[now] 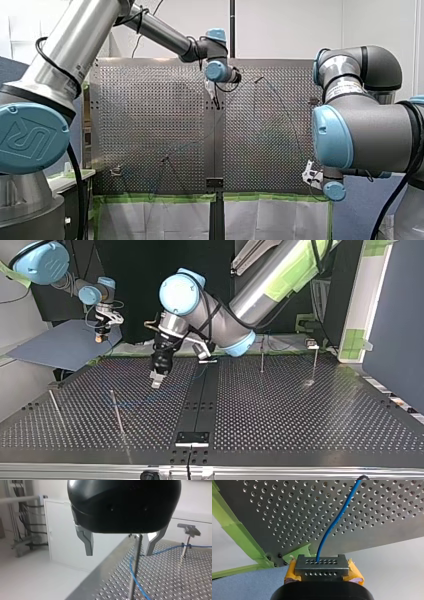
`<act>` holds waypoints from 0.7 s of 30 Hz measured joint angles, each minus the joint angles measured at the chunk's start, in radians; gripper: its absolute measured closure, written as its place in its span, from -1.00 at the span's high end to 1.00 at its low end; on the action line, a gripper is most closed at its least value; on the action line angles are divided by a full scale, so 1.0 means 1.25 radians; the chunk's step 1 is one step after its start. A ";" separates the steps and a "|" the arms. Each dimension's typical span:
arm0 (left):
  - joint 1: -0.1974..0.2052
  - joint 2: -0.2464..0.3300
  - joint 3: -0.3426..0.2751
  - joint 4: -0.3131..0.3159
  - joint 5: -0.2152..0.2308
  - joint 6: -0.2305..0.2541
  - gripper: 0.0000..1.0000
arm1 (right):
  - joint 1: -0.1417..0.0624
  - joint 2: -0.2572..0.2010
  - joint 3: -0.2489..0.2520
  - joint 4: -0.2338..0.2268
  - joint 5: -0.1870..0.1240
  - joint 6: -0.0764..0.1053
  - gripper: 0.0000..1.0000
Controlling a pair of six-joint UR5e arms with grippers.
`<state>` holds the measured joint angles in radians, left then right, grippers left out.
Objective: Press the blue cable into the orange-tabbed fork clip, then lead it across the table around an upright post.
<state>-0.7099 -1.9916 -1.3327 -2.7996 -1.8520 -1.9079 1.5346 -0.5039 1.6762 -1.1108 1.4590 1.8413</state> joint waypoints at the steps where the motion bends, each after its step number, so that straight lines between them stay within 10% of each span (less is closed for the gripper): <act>1: 0.001 0.008 -0.008 0.009 0.002 0.001 0.92 | 0.000 0.000 0.000 0.000 0.000 0.000 -1.00; 21: -0.001 0.150 -0.150 0.150 -0.004 0.050 0.92 | 0.003 0.000 -0.002 0.003 0.000 -0.004 -1.00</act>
<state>-0.7117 -1.8042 -1.5200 -2.6123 -1.8565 -1.8458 1.5379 -0.5040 1.6744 -1.1072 1.4590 1.8366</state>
